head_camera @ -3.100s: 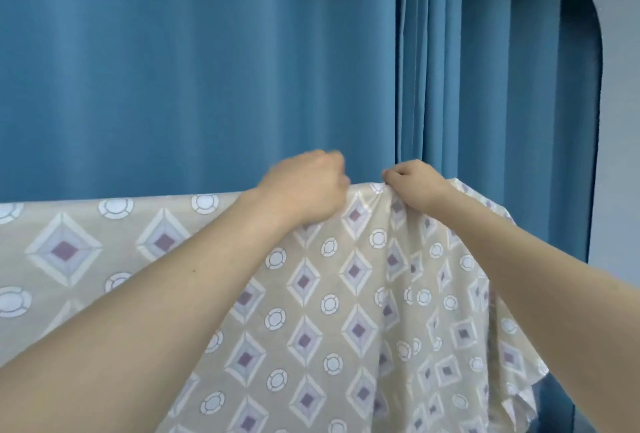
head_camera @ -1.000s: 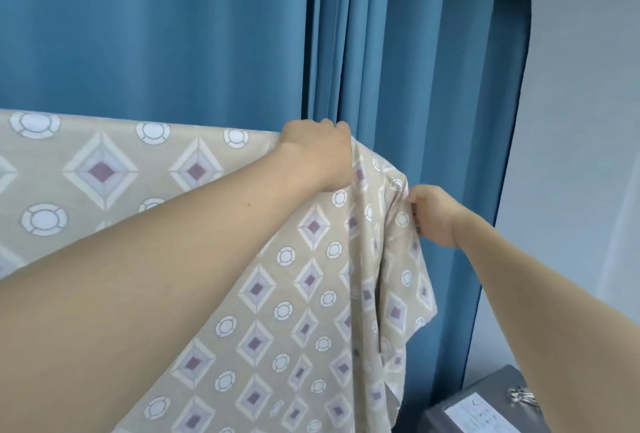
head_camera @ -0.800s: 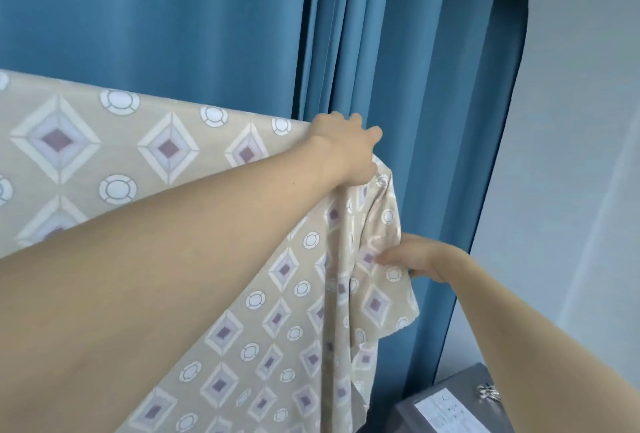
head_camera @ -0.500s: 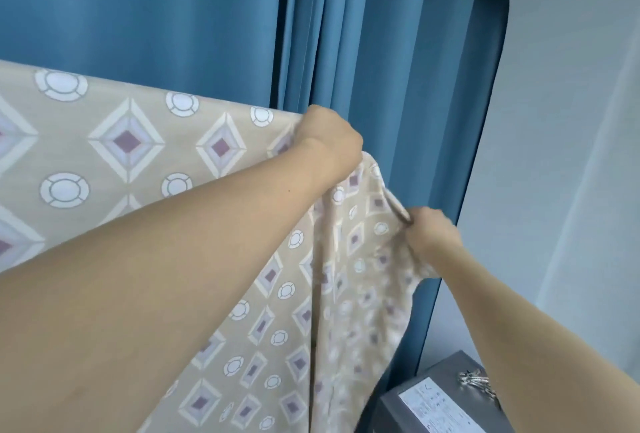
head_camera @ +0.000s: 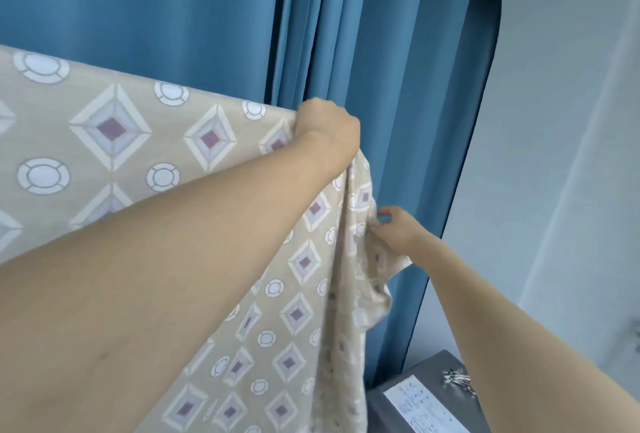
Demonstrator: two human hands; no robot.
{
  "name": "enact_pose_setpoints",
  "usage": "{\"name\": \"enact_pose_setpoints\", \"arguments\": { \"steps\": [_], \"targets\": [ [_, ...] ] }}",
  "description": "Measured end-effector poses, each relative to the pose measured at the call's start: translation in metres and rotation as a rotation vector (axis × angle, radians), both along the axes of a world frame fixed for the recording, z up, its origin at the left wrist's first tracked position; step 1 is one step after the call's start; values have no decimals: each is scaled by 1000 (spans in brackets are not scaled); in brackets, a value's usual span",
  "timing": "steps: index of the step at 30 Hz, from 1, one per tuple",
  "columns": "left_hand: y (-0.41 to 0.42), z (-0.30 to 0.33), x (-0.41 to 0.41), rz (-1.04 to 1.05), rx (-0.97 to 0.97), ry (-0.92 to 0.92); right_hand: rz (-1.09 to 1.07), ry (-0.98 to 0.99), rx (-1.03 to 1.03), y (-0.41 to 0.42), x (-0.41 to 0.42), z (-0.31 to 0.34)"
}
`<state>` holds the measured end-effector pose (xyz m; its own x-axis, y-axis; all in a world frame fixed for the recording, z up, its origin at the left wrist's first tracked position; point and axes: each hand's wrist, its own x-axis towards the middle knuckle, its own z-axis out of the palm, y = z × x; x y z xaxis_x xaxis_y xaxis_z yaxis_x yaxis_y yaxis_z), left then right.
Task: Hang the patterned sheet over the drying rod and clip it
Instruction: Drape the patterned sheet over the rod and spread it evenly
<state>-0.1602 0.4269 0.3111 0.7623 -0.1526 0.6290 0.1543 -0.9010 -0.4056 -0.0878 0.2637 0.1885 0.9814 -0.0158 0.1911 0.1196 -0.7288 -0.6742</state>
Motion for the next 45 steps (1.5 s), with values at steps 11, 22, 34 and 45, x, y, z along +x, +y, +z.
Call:
{"name": "enact_pose_setpoints", "arguments": {
  "steps": [11,22,34,45],
  "targets": [
    [26,24,-29,-155,-358,115,163,-243,309,36,-21,40],
    [67,1,-55,-25,-93,-120,-174,-354,589,33,4,89],
    [81,6,-59,-31,-162,-34,93,-143,52,85,-19,97],
    [151,-8,-123,143,-187,-269,400,-804,0,165,-89,113]
  ]
}}
